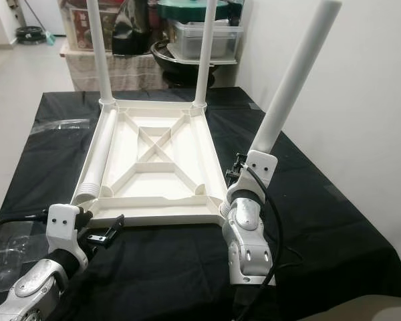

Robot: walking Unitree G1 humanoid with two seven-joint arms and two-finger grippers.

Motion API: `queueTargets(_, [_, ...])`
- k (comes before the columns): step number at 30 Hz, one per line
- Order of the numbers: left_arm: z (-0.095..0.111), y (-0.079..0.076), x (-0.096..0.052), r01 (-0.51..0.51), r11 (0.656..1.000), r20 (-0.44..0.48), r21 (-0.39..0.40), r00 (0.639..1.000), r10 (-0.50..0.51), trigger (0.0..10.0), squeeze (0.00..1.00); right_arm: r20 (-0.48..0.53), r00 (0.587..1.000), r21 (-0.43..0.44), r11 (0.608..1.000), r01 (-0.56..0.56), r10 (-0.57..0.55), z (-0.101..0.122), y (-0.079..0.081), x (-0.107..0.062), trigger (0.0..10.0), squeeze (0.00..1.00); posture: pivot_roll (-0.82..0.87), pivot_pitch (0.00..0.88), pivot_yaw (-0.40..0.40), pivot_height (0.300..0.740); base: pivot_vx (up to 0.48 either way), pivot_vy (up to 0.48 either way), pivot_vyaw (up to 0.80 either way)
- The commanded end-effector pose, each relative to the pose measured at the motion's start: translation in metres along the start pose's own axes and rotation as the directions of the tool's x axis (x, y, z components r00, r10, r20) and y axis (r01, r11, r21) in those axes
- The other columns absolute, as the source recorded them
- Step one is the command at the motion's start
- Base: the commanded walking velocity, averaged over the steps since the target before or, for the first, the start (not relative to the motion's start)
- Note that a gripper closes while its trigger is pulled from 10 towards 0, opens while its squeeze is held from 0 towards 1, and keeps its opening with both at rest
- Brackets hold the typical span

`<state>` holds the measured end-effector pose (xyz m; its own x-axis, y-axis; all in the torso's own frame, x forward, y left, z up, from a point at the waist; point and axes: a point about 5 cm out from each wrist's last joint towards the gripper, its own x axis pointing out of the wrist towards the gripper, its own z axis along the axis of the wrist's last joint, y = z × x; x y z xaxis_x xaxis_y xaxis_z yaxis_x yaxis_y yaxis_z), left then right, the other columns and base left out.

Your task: Building children table

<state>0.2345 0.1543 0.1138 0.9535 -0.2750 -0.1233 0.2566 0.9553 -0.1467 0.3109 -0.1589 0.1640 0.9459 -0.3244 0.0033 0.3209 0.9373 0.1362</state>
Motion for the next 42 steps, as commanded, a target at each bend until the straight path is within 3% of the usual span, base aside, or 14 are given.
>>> queueTargets(1, [-0.003,-0.001,0.001,0.01,1.0,-0.011,0.008,1.0,-0.01,10.0,0.0,-0.064,0.998,-0.013,1.0,0.021,-0.022,-0.014,-0.007,-0.002,10.0,0.0,0.1,0.0,-0.085,0.74,0.0,0.0,0.0])
queueTargets(5, [-0.003,-0.001,0.001,0.01,1.0,-0.011,0.009,1.0,-0.01,10.0,0.0,-0.042,0.999,-0.009,1.0,-0.018,0.018,-0.012,-0.003,-0.004,10.0,0.0,0.1,0.0,-0.085,0.74,0.0,0.0,0.0])
queueTargets(15, [-0.003,-0.002,0.001,0.013,1.0,-0.011,0.011,1.0,-0.012,10.0,0.0,-0.125,0.966,-0.067,0.97,-0.235,0.225,-0.028,0.021,-0.014,10.0,0.0,0.1,0.0,-0.084,0.74,0.0,0.0,0.0])
queueTargets(25, [-0.003,-0.001,0.001,0.012,1.0,-0.013,0.011,1.0,-0.012,10.0,0.0,-0.139,0.962,-0.039,0.969,-0.244,0.237,-0.031,0.021,-0.015,10.0,0.0,0.11,0.0,-0.083,0.74,0.0,0.0,0.0])
queueTargets(33, [-0.001,-0.001,0.002,0.015,1.0,-0.01,0.014,1.0,-0.015,10.0,0.0,-0.082,0.965,0.054,0.968,-0.246,0.25,-0.019,0.028,-0.012,10.0,0.0,0.11,0.0,-0.08,0.74,0.0,0.0,0.0])
queueTargets(42, [-0.002,-0.001,0.002,0.013,1.0,-0.01,0.017,1.0,-0.013,10.0,0.0,-0.05,0.956,0.015,0.957,-0.288,0.289,-0.013,0.032,-0.013,10.0,0.0,0.11,0.0,-0.083,0.74,0.0,0.0,0.0])
